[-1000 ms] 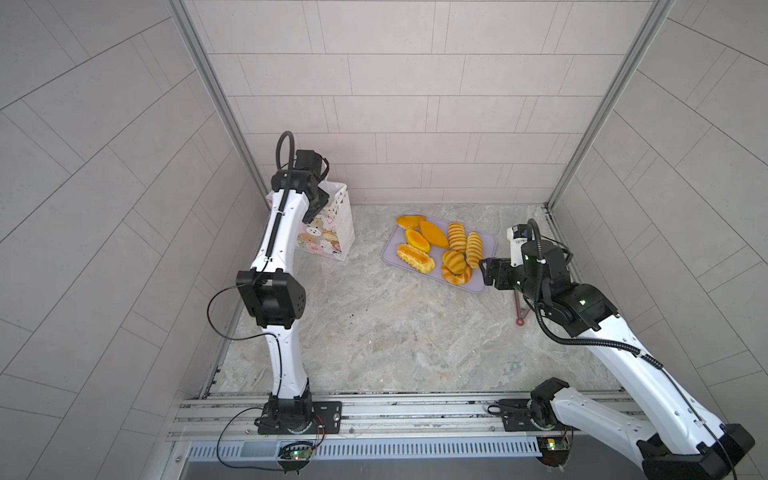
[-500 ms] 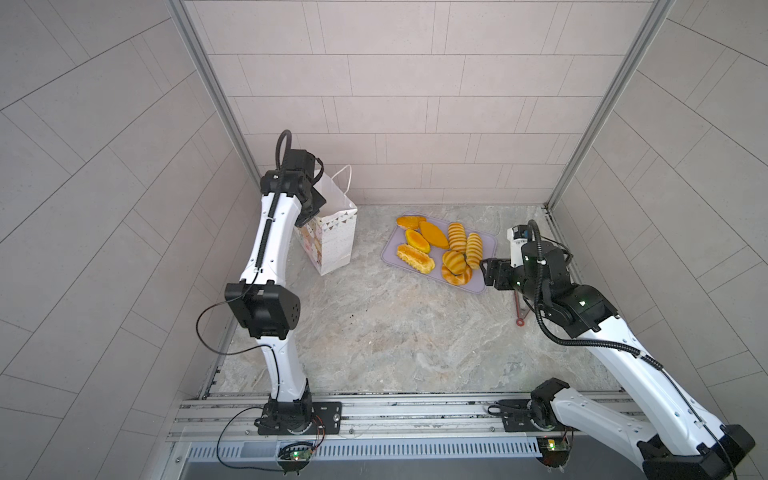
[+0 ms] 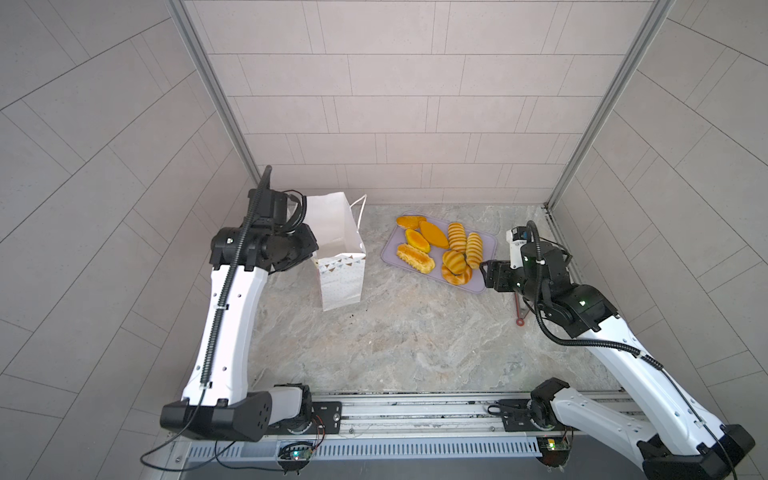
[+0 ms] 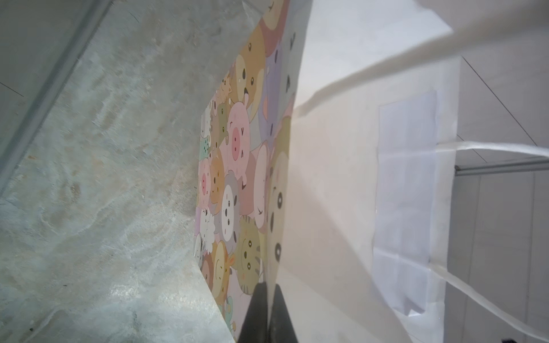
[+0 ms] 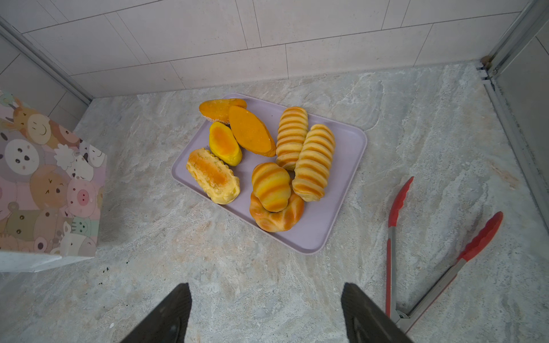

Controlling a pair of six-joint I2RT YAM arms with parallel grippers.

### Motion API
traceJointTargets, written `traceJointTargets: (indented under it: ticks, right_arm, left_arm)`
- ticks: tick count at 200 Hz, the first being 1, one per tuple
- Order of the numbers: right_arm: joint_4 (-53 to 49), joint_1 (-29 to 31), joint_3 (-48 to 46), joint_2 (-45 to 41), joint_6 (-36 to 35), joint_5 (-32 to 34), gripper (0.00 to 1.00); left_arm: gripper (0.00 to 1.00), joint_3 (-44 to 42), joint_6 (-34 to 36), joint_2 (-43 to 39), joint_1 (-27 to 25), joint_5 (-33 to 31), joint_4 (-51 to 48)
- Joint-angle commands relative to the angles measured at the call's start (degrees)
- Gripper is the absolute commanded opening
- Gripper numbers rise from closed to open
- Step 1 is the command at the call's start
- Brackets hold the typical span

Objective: Place the fake bread into the paper bag

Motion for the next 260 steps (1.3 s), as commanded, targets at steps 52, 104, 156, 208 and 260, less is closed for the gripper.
traceJointTargets:
  ticks: [52,104,156,208,260]
  right_arm:
    - [-3.49,0.26,2.93,-1.03,-0.95,1.91,0.81]
    - [-3.54,0.27,3.24,0.10,-0.60,1.98,0.81]
    - [-3.77,0.27,3.64,0.77,-0.78,2.66,0.81]
    - [-3.83,0.26,3.83,1.72,-1.13,3.38,0.81]
    - [-4.33,0.19,3.60,2.42,-1.13,5.45,0.89]
  left_arm:
    - [0.00,-14.25,-1.16,-14.93,-2.73,13.87,-1.39]
    - [0.00,-18.89,-0.35,-18.30,-4.70,14.78,-0.77]
    - [0.00,-20.43,1.02,-17.78,-5.54,13.21,0.39]
    - [0.00,-23.85,1.20,-18.44,-6.17,14.15,6.19]
    - [0.00,-25.32,2.63,-17.68,-6.46,11.96,6.63]
